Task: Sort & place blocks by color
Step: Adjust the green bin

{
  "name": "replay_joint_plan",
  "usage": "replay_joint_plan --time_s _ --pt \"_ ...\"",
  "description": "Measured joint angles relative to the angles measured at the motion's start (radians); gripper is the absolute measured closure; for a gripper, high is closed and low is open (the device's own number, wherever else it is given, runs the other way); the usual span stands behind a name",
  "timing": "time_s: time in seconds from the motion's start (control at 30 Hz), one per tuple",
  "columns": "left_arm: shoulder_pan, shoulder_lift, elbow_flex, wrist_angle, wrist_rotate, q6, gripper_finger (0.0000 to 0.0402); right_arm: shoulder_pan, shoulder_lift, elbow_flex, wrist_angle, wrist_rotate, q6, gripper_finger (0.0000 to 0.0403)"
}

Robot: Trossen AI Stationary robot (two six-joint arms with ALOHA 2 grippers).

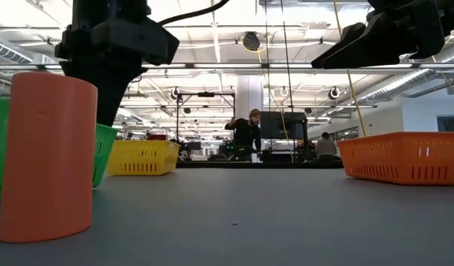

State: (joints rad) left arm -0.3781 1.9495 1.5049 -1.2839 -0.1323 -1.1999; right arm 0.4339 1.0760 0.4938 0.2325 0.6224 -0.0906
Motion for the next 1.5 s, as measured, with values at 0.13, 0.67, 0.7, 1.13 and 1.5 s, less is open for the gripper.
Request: replay_joint_plan --time_s 0.13,0.67,0.7,1.13,1.5 --pt "0.001 0.000 -0.046 -0.003 0.001 -0.005 0.0217 0.000 0.000 0.000 0.000 0.000 0.000 0.0149" --pt "0.004 0.001 -0.057 -0.004 0.036 0.037 0.0238 0.000 0.000 0.000 0.000 0.000 0.000 0.0149" --pt "0.007 0.001 -0.057 -0.004 0.044 0.042 0.0238 0.000 0.000 0.000 0.001 0.000 0.000 0.0149" --pt "0.054 -0.119 -0.057 -0.011 0.022 0.076 0.0243 0.000 0.000 0.000 0.000 0.000 0.000 0.0149" --pt "-0.080 -0.277 -0.056 0.290 0.053 -0.030 0.0243 0.000 0.000 0.000 -0.033 0.001 0.001 0.0149"
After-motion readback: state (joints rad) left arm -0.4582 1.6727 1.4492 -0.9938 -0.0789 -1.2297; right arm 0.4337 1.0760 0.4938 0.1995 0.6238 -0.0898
